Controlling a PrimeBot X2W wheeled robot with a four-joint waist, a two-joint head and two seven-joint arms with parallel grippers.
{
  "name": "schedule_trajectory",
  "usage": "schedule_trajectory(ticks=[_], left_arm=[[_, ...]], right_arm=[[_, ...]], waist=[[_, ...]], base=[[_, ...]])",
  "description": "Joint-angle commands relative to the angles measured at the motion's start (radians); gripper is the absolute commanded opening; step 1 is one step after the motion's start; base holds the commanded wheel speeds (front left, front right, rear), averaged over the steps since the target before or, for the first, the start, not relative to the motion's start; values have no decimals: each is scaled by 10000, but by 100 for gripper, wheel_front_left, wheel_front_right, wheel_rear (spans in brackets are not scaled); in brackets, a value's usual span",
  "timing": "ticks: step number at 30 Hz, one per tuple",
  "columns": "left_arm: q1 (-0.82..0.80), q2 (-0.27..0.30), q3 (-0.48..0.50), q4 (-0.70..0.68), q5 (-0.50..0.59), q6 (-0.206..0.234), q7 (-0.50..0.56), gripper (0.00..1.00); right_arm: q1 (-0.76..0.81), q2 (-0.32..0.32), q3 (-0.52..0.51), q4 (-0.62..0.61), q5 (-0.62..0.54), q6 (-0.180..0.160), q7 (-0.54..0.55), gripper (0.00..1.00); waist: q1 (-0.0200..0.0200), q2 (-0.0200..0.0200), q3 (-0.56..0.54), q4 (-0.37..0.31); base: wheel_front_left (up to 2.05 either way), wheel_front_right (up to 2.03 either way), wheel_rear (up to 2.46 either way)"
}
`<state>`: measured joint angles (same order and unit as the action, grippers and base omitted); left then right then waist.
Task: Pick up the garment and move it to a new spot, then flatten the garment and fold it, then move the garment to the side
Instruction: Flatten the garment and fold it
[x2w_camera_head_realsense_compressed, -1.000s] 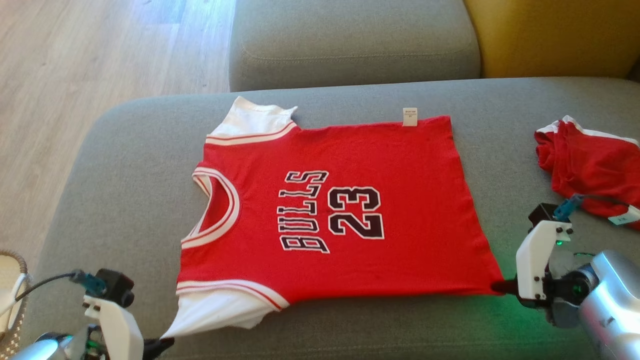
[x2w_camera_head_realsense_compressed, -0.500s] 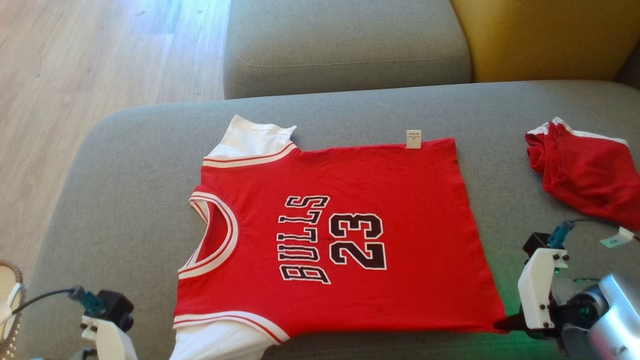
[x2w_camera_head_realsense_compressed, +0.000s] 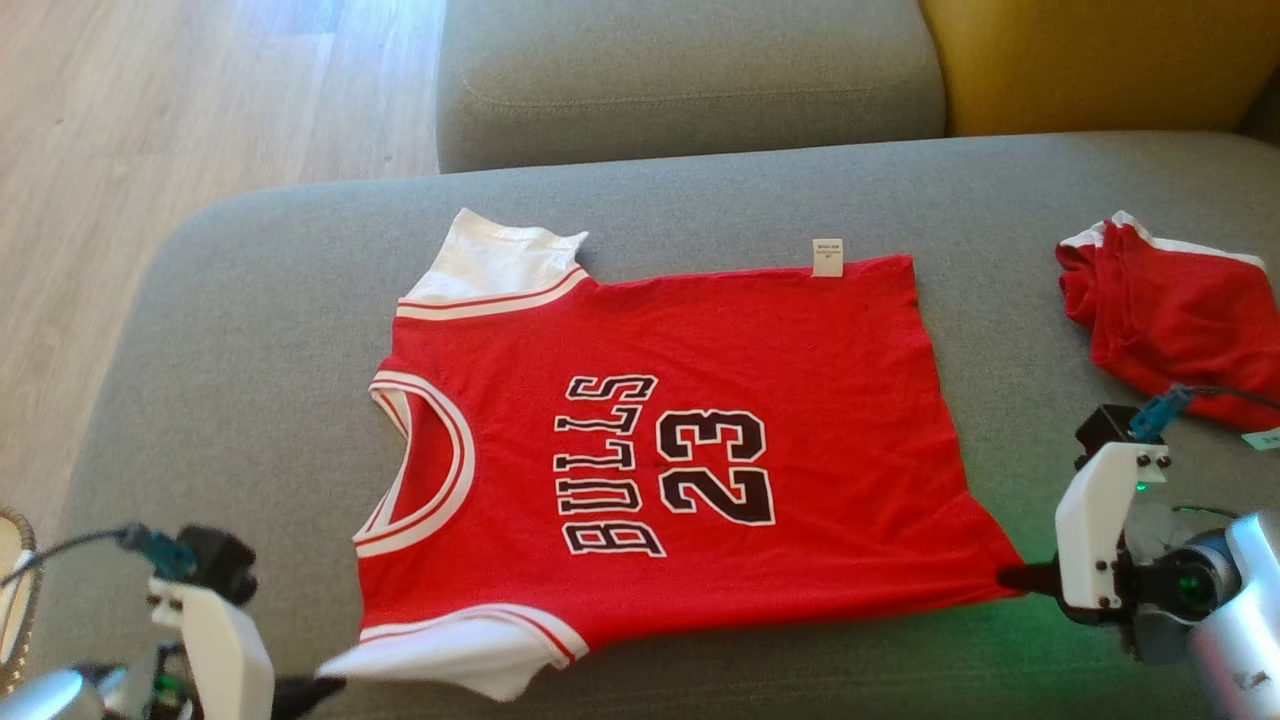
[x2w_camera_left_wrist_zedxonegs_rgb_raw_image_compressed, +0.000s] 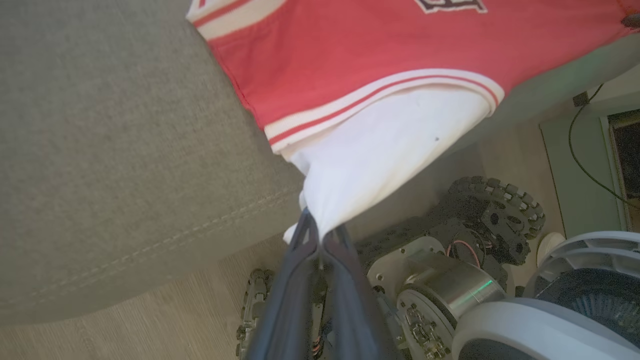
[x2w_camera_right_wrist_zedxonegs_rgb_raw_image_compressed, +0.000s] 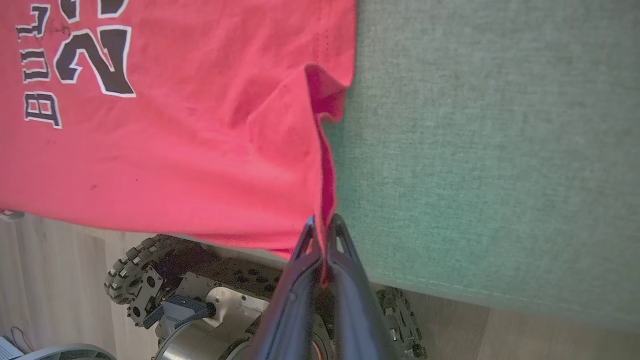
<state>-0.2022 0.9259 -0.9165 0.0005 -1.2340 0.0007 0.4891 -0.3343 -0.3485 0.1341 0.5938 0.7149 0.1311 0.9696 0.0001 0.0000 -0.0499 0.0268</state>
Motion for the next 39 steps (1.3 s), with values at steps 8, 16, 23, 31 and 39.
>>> schedule_trajectory(ticks=[8,16,23,31,39], left_arm=[[-1421,367,990,109,339,180,-316,0],[-2113,-158,1054,575,766,259,-495,0],[-2819,-759,952,1206,1266,286,-565,0],[-3592,-1564,889,2196,1846,392,-971,0],[-4090,-2173,839,3175,2175,319,-1418,0]], right_arm=[[-461,452,-570,-955,-384,-4,-32,0],[-847,711,-858,-936,-1086,-4,-706,0],[-1432,910,-809,-611,-1427,-4,-1566,0],[-2121,1038,-622,194,-1719,-4,-2530,0],[-2685,1141,-435,1033,-1825,-4,-3305,0]], waist=[[-1,0,159,-36],[-1,0,380,-64],[-1,0,822,-124],[-1,0,1351,-205],[-1,0,1653,-318]], base=[[0,0,0],[0,0,0],[0,0,0],[0,0,0],[0,0,0]])
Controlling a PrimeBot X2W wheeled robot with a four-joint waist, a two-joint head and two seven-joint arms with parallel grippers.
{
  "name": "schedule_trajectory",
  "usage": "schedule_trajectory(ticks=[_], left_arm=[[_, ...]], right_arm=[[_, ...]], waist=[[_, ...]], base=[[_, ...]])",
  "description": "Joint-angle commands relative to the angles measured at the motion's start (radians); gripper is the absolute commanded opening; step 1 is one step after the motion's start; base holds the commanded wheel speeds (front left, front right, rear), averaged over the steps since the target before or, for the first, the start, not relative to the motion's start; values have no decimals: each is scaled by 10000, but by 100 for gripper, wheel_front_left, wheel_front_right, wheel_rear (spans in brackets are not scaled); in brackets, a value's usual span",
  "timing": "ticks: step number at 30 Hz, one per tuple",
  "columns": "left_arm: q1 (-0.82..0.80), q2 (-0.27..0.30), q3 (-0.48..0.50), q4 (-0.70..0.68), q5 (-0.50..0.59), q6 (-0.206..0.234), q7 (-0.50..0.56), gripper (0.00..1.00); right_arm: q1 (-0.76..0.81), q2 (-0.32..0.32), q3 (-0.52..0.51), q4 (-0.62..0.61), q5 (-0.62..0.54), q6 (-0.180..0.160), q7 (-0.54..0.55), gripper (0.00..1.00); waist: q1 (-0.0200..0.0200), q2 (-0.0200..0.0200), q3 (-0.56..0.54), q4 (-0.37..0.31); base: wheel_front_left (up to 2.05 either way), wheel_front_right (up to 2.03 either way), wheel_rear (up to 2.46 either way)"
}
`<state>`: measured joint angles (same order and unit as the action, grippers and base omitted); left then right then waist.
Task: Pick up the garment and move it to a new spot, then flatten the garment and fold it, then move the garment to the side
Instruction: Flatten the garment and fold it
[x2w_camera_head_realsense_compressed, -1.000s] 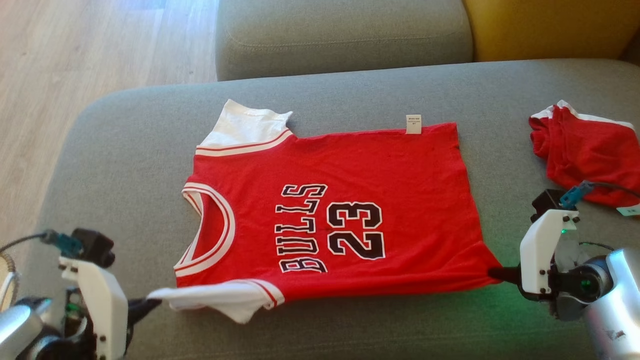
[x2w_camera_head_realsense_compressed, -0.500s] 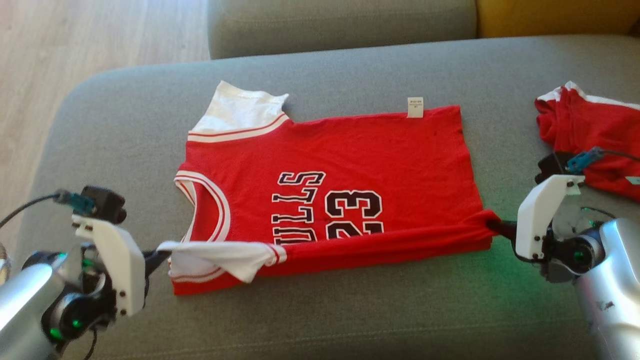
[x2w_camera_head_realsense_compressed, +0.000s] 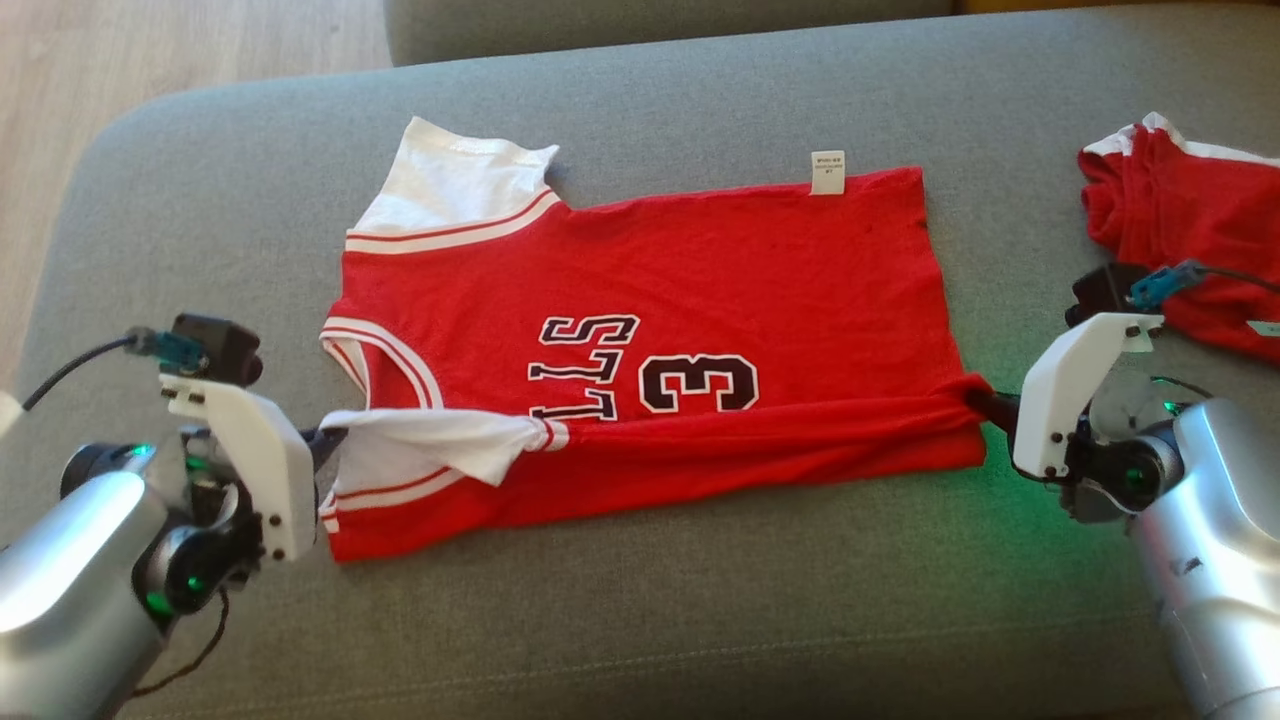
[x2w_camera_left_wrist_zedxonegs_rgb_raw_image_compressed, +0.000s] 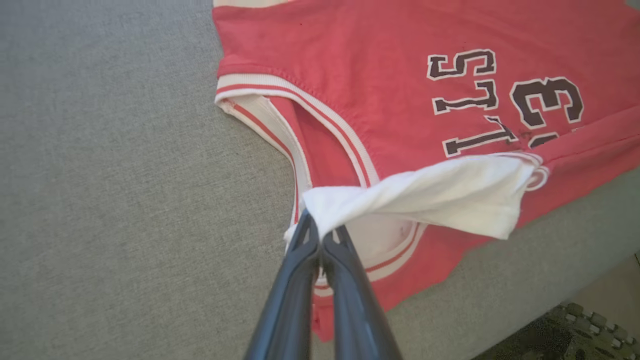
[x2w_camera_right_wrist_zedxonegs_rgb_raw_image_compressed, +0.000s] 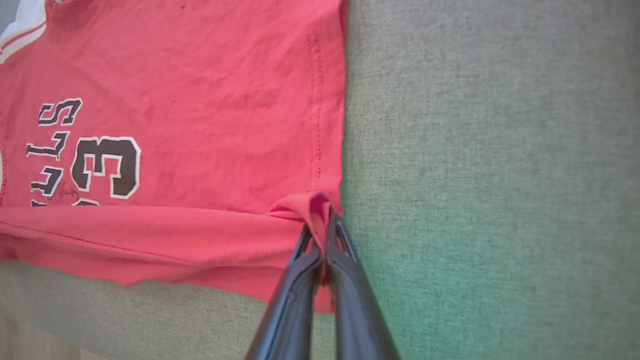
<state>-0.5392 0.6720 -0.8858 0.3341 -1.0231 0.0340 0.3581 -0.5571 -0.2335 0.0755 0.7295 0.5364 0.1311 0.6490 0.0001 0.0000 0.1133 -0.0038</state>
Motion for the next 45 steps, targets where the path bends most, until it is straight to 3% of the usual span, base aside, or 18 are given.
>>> schedule_trajectory(ticks=[1,3,4,5,14,15,16,17,23,33,38,43,45], left_arm=[[-780,295,530,-51,100,-24,-166,0],[-892,156,519,172,162,-43,-268,0],[-943,91,514,282,192,-51,-321,0],[-993,31,508,394,226,-61,-376,0],[-1398,-445,432,1389,545,-57,-842,2],[-1435,-515,447,1507,575,-8,-934,26],[-1475,-588,470,1630,612,53,-1052,58],[-1516,-660,501,1766,654,141,-1183,100],[-1840,-1051,851,2552,1028,798,-2543,100],[-1747,-1466,1806,2725,1102,1450,-5412,100],[-916,-1792,3137,1607,942,2059,-6173,100],[810,-2526,5342,-766,2213,2554,-6194,100],[1682,-2995,6096,-1636,2839,2557,-6195,100]], right_arm=[[-512,-1,180,-235,-30,-4,-178,0],[-608,21,238,-67,2,-4,-319,0],[-659,24,251,5,12,-4,-416,44],[-711,23,250,80,9,-4,-540,100],[-1221,45,207,585,46,-4,-1936,100],[-1264,55,187,658,46,-4,-2131,100],[-1302,70,191,719,53,-4,-2308,100],[-1335,84,192,778,67,-4,-2480,100],[-1529,89,71,1067,110,-4,-3722,100],[-1274,-68,87,525,205,-4,-6161,100],[-450,-139,250,-303,26,-4,-7465,100],[720,-63,-93,-1303,-334,-4,-8487,100],[1266,81,-340,-1762,-516,-4,-8687,100]], waist=[[-1,0,50,-16],[-1,0,104,-23],[-1,0,134,-26],[-1,0,163,-28],[-1,0,295,-60],[-1,0,297,-60],[-1,0,297,-61],[-1,0,297,-64],[-1,0,257,-81],[-1,0,-149,-66],[-1,0,-595,-14],[-1,0,-1008,102],[-1,0,-1171,139]], base=[[0,0,0],[0,0,0],[0,0,0],[0,0,0],[0,0,0],[0,0,0],[0,0,0],[0,0,0],[0,0,0],[0,0,0],[0,0,0],[0,0,0],[0,0,0]])
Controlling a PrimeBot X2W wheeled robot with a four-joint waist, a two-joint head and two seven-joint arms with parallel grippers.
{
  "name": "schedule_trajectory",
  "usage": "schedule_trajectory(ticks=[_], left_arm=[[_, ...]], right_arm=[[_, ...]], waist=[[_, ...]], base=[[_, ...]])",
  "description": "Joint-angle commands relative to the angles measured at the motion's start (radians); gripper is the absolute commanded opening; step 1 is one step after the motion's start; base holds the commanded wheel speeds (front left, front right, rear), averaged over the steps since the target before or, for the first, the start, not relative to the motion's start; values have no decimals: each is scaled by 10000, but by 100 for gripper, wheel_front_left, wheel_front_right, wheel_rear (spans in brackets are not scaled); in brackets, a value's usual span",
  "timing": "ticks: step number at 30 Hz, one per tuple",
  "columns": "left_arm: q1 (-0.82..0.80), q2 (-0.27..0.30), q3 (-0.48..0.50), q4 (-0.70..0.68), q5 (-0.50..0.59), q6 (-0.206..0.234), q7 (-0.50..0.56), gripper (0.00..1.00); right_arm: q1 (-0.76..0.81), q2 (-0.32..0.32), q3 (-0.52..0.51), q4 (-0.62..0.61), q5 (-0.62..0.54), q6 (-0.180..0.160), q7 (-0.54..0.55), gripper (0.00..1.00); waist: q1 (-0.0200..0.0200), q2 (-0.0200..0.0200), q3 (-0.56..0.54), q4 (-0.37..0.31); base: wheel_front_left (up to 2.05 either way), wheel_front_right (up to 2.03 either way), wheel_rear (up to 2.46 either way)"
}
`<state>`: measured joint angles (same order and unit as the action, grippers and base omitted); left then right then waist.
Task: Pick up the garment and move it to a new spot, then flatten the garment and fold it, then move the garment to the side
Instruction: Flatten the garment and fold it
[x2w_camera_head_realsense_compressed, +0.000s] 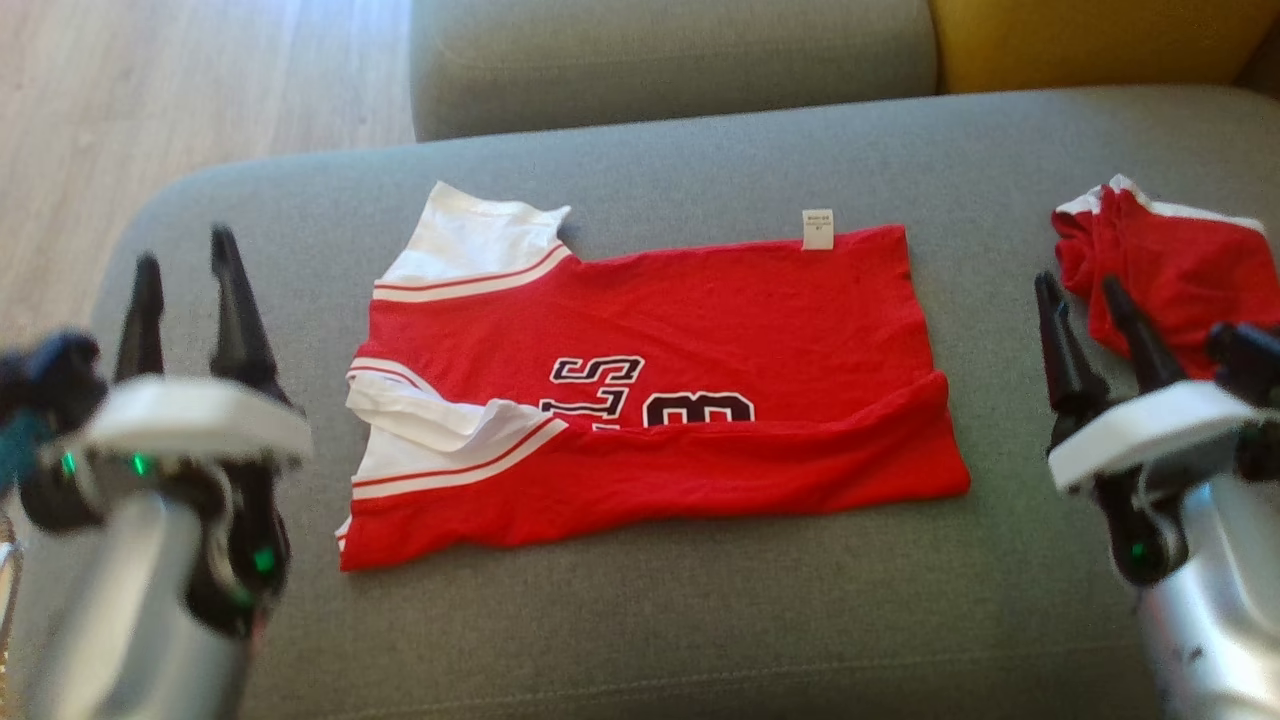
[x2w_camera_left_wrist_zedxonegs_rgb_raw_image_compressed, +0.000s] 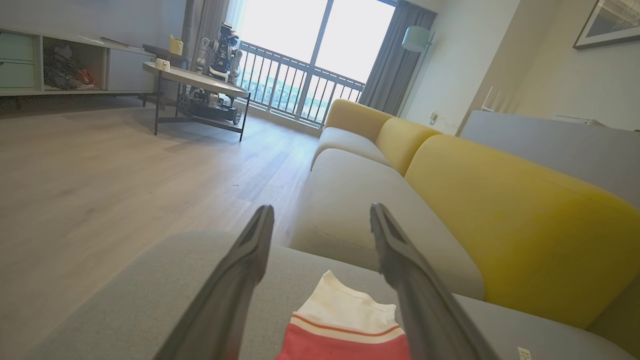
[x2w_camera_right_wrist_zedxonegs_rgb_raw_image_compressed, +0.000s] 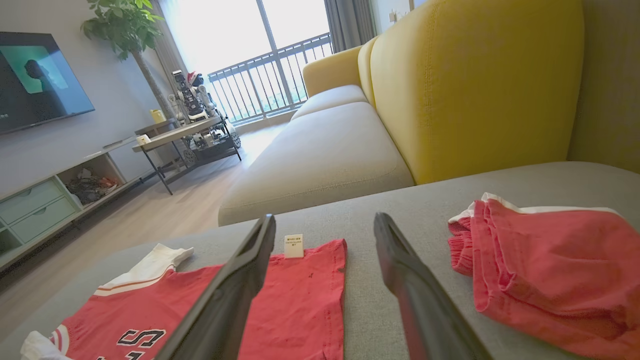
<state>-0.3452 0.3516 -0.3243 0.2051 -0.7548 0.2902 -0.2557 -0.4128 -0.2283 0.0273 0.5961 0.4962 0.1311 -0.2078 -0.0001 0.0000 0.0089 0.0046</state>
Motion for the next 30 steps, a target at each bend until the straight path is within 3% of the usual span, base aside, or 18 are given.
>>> schedule_trajectory(ticks=[1,7,14,23,30], left_arm=[[157,-28,790,-747,479,-70,-58,100],[2248,-1513,2317,-2099,2280,-680,-59,100],[3741,-2647,3124,-1765,3729,-1671,-60,100],[3710,-2972,3209,-206,4466,-2333,-60,100],[3115,-2997,2838,1977,4504,-2250,-60,100]], right_arm=[[100,99,41,-699,-273,-4,-194,100],[1776,674,-578,-2436,-1703,-4,-435,100],[3199,1439,-1057,-3751,-3052,-4,-499,100],[3424,1725,-1011,-4250,-3334,-4,-377,100],[3437,1761,-953,-4388,-3314,-4,-270,100]], waist=[[1,0,-172,67],[1,0,-361,125],[1,0,-467,102],[1,0,-316,-83],[1,0,-112,-374]], base=[[0,0,0],[0,0,0],[0,0,0],[0,0,0],[0,0,0]])
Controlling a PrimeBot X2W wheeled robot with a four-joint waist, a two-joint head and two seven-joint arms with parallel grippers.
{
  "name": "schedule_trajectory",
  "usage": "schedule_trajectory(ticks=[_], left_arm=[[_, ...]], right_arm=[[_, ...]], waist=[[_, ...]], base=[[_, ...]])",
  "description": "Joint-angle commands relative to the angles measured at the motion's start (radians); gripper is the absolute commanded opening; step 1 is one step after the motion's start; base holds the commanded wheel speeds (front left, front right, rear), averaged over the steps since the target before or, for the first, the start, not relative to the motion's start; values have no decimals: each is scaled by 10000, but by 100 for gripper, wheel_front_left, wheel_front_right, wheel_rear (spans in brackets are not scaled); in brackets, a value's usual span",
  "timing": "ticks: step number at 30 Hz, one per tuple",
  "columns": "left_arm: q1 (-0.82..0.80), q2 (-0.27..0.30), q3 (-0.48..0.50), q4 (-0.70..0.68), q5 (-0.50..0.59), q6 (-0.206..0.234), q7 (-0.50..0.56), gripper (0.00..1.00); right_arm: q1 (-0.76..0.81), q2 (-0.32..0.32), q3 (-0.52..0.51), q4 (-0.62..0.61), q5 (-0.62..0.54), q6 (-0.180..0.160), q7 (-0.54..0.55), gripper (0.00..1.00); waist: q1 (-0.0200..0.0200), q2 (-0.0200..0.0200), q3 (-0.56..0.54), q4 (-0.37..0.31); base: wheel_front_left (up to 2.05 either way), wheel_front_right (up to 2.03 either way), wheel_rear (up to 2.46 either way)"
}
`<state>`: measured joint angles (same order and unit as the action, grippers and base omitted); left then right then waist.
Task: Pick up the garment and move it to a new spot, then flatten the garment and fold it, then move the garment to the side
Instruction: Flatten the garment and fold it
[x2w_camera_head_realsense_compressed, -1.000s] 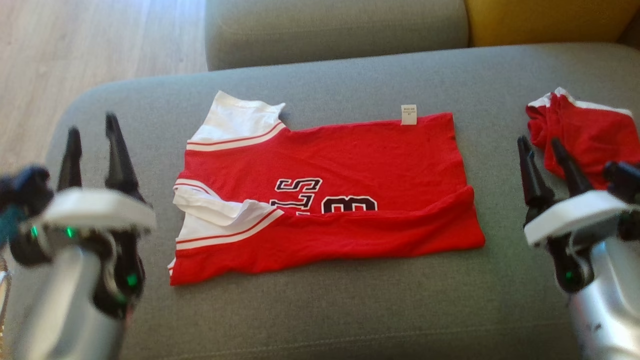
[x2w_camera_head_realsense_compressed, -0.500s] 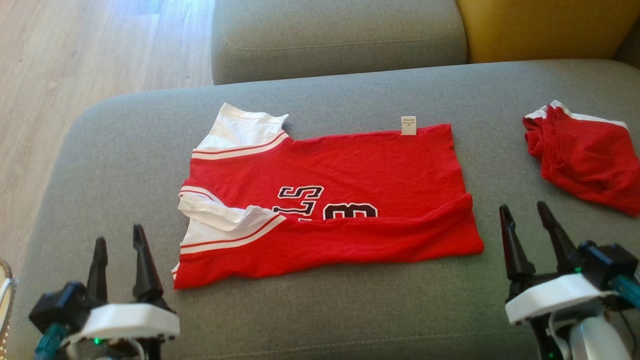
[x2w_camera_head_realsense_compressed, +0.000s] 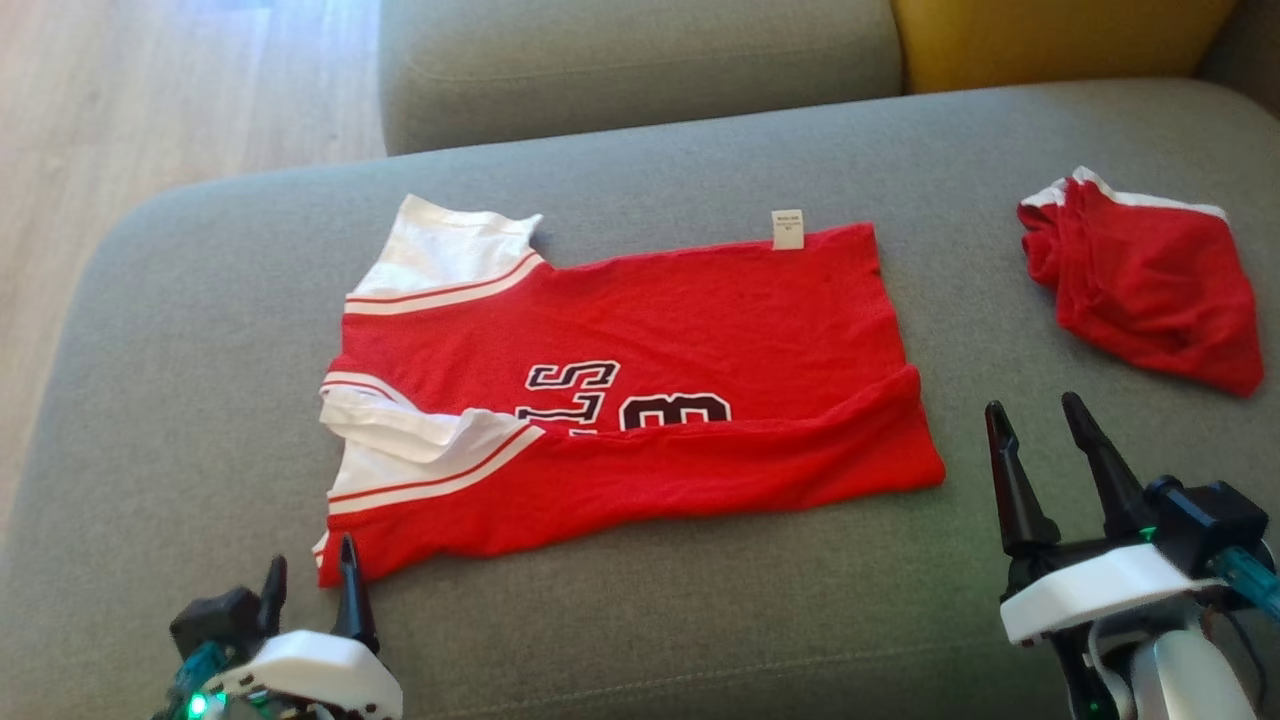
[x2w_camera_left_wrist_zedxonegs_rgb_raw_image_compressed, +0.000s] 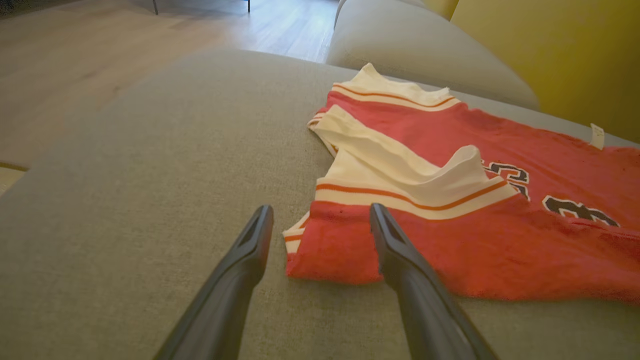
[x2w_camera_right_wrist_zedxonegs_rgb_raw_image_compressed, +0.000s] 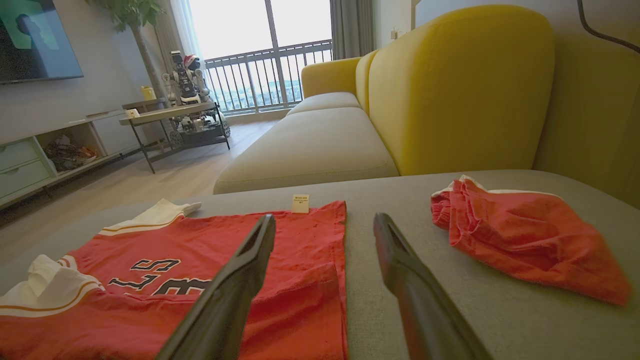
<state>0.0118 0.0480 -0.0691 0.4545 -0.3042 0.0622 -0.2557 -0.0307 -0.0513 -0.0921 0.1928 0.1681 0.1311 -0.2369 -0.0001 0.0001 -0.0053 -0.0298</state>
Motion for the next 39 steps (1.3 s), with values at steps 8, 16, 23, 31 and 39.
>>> schedule_trajectory(ticks=[8,16,23,31,39], left_arm=[[-1532,28,444,2214,-634,435,42,100],[-2133,70,502,3574,-808,348,34,100],[-2560,58,317,4448,-989,-103,80,17],[-2748,69,412,3978,-960,-290,-49,0],[-2051,60,571,1303,-177,-230,-58,0]], right_arm=[[-443,5,224,-371,10,-4,60,100],[-489,9,183,-287,16,-4,49,100],[-525,9,147,-201,-29,-4,143,100],[-606,10,240,265,801,-4,605,100],[-1203,10,256,2132,2685,-4,1534,100]], waist=[[1,-1,359,-382],[1,-1,405,-479],[1,-1,441,-436],[1,-1,351,-255],[1,-1,370,70]], base=[[0,0,0],[0,0,0],[0,0,0],[0,0,0],[0,0,0]])
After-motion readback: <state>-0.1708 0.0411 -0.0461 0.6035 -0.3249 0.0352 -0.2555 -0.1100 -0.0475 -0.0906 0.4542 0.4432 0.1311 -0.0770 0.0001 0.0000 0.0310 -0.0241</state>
